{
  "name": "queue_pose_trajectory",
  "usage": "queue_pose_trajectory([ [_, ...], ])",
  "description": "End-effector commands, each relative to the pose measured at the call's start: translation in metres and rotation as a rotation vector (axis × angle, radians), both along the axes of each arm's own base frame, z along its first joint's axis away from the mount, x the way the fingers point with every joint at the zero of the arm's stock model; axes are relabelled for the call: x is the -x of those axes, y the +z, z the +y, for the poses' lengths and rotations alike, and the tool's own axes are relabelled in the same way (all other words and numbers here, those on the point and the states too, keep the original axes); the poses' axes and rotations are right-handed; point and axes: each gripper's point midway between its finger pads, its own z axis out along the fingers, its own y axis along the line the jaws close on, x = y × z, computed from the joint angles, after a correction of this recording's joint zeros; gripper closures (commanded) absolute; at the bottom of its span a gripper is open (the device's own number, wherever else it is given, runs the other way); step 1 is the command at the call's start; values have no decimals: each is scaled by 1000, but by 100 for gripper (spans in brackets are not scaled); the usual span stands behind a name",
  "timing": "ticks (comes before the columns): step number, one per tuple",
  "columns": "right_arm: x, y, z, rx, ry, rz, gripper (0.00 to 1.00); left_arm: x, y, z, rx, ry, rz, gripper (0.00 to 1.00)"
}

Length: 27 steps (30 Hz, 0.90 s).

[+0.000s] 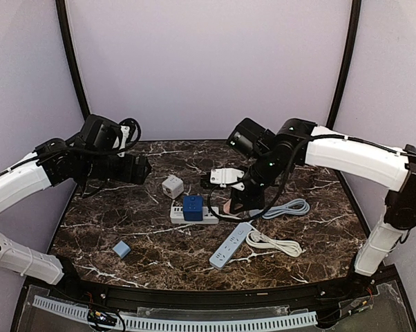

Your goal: Insert the plug

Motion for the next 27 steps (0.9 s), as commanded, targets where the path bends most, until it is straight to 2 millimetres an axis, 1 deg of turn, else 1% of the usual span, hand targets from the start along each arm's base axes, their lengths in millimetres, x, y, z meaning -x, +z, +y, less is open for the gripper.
queue_pose_trajectory([
  [1, 10, -2, -2, -7, 47, 53, 100, 13, -3, -4, 18, -92, 4, 6],
  [5, 6, 1, 7, -16, 73, 45, 100, 18, -5, -4, 2, -125, -2, 7],
  [8, 3, 5, 16, -34, 89, 40, 100, 18, -13, -4, -5, -129, 10, 8],
  [12, -2, -6, 20, -8, 103, 35, 100, 18, -21, -16, 37, -170, 11, 9],
  [17, -6, -10, 23, -7, 122, 16, 100, 14, -21, -24, 38, -198, 6, 11],
  [20, -8, -16, 27, -1, 122, 21, 100, 14, -22, -30, 56, -215, 11, 12],
  [27, -39, -40, 41, 54, 99, -64, 100, 17, -27, -36, 101, -220, 39, 15],
])
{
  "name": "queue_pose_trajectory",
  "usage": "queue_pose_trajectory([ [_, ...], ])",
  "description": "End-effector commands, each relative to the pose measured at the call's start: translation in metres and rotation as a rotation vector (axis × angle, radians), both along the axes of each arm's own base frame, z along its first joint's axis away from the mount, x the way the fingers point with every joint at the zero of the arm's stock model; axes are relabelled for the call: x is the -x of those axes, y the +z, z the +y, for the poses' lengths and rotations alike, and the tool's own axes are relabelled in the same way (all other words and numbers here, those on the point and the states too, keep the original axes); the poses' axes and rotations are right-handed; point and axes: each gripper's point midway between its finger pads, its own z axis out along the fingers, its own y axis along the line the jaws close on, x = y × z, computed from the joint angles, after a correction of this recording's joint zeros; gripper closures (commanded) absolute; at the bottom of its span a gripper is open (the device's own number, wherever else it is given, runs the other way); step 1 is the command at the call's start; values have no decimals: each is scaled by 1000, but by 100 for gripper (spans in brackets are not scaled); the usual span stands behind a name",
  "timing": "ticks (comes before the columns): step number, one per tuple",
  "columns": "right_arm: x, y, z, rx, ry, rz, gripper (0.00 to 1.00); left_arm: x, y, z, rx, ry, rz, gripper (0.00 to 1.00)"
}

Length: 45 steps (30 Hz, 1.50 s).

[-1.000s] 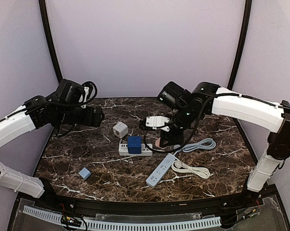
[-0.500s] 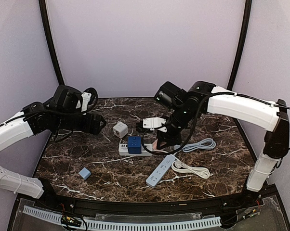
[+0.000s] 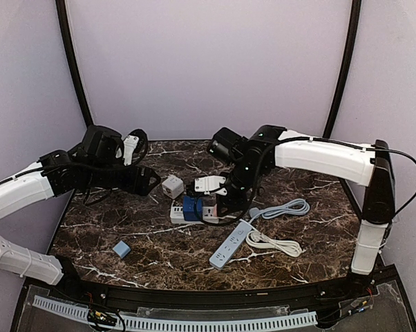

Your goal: Insert the plug

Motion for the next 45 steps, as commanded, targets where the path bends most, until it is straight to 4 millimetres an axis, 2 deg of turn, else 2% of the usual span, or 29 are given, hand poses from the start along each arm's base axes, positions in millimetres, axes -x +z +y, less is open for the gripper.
queue_pose_trajectory([
  [1, -28, -9, 16, -4, -7, -83, 100, 4, -7, -5, 32, -19, 31, 15],
  [4, -41, -18, 21, 3, -14, -100, 100, 5, -10, -7, 43, -27, 42, 15],
  [8, -53, -27, 25, -6, -27, -96, 100, 3, -15, -20, 63, -62, 60, 16],
  [13, -64, -32, 21, -15, -36, -93, 100, -8, -27, -33, 56, -61, 100, 16],
  [18, -73, -34, 25, -34, -67, -100, 100, -22, -26, -43, 51, -54, 95, 16],
  [19, -74, -35, 23, -33, -79, -100, 100, -24, -31, -46, 40, -54, 107, 16],
  [20, -75, -35, 21, -31, -97, -101, 100, -27, -27, -49, 45, -50, 104, 16],
  [21, -76, -35, 18, -30, -115, -105, 100, -29, -35, -50, 28, -42, 127, 16],
  [22, -77, -38, 12, -22, -142, -104, 100, -33, -29, -53, 37, -33, 126, 15],
  [23, -78, -36, 7, -21, -172, -114, 100, -34, -37, -55, 16, -27, 152, 15],
  [25, -80, -32, -2, -35, -235, -129, 100, -39, -32, -64, 6, -16, 154, 15],
  [26, -81, -28, -8, -45, -268, -146, 100, -41, -39, -65, -23, 1, 162, 15],
  [27, -81, -25, -13, -53, -300, -154, 100, -39, -36, -72, -34, -5, 164, 15],
  [32, -70, -14, -41, -81, -395, -172, 100, -40, -59, -90, -89, 50, 243, 17],
  [35, -70, -8, -60, -74, -459, -209, 100, -41, -61, -97, -116, 72, 265, 18],
  [40, -75, 1, -82, -67, -541, -266, 100, -30, -71, -97, -175, 105, 339, 18],
  [45, -72, 5, -85, -83, -544, -268, 100, -15, -82, -103, -187, 106, 422, 19],
])
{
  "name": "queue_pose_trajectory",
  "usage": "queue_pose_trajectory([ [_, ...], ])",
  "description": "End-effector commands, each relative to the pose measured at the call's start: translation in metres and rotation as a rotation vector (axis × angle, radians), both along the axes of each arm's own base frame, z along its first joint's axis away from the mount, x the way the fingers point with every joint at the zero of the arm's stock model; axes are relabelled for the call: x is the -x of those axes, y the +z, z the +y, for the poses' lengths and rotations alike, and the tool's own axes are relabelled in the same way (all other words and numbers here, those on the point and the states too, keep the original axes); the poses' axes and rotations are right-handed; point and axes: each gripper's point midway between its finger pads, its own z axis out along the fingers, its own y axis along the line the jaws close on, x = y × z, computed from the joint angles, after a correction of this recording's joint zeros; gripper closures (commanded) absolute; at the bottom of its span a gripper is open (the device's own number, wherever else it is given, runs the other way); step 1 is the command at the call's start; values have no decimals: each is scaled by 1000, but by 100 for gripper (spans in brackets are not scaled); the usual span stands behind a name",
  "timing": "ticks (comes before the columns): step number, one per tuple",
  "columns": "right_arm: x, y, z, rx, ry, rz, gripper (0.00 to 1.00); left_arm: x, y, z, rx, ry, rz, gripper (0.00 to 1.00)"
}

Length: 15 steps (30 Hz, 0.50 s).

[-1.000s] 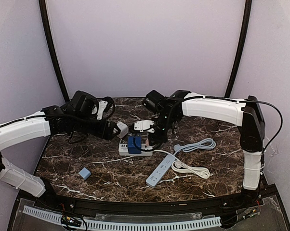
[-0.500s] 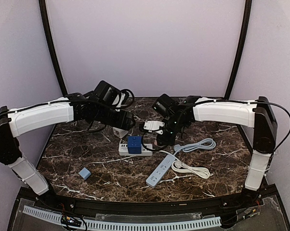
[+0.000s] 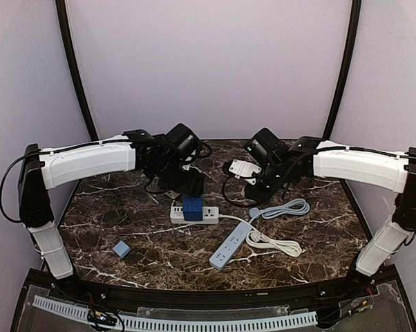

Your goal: Insert the plug

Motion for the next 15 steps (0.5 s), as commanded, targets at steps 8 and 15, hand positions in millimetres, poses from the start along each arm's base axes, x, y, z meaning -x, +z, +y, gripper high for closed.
queue_pose_trajectory([
  [8, -3, 5, -1, -39, -24, -22, 100, 16, -28, -3, -58, 68, 157, 19],
  [15, 2, 6, -3, -46, -14, -16, 100, 14, -44, -2, -96, 104, 187, 20],
])
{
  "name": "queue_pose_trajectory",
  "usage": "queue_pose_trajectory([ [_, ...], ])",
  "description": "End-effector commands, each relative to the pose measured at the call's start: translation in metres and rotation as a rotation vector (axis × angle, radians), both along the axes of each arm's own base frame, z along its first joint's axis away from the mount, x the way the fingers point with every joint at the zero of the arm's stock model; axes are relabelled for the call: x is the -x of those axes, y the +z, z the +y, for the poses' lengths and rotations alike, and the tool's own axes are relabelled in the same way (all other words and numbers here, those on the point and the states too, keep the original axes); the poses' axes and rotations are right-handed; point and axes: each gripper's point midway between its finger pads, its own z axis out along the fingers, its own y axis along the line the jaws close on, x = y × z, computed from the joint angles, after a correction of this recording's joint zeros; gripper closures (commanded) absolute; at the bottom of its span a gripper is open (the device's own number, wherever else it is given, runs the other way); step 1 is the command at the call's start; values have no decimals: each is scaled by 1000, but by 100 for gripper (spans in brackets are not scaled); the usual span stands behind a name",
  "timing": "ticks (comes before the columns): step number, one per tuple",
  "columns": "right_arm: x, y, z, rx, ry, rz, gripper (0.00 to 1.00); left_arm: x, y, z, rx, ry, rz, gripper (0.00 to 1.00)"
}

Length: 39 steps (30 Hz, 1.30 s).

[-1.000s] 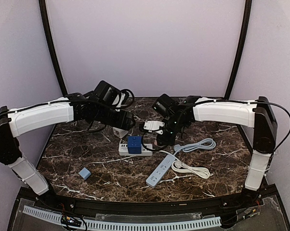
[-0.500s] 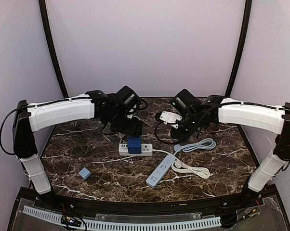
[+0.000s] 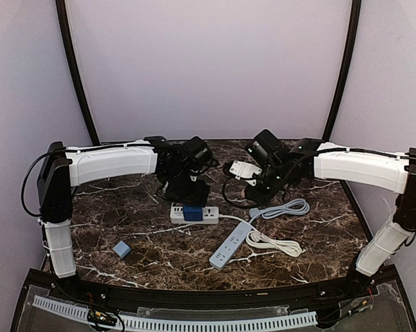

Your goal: Insert the plug

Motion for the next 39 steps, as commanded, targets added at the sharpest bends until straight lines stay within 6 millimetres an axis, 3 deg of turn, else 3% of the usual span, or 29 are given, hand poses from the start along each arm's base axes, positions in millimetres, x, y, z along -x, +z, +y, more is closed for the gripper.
queue_pose_trajectory([
  [1, 3, 7, -2, -37, -1, -10, 100, 6, 0, 4, -21, 27, 29, 21],
  [9, 9, 2, -6, -31, 16, 4, 100, 5, -13, -2, -23, -5, 37, 42],
  [15, 12, 1, -7, -28, 30, 3, 100, 10, -17, 4, -64, -48, 51, 51],
  [26, 24, 5, -5, -69, 58, 42, 100, 22, -12, 26, -170, -190, 56, 54],
  [39, 33, 10, 0, -85, 61, 73, 100, 65, -1, 1, -1, -475, 158, 56],
])
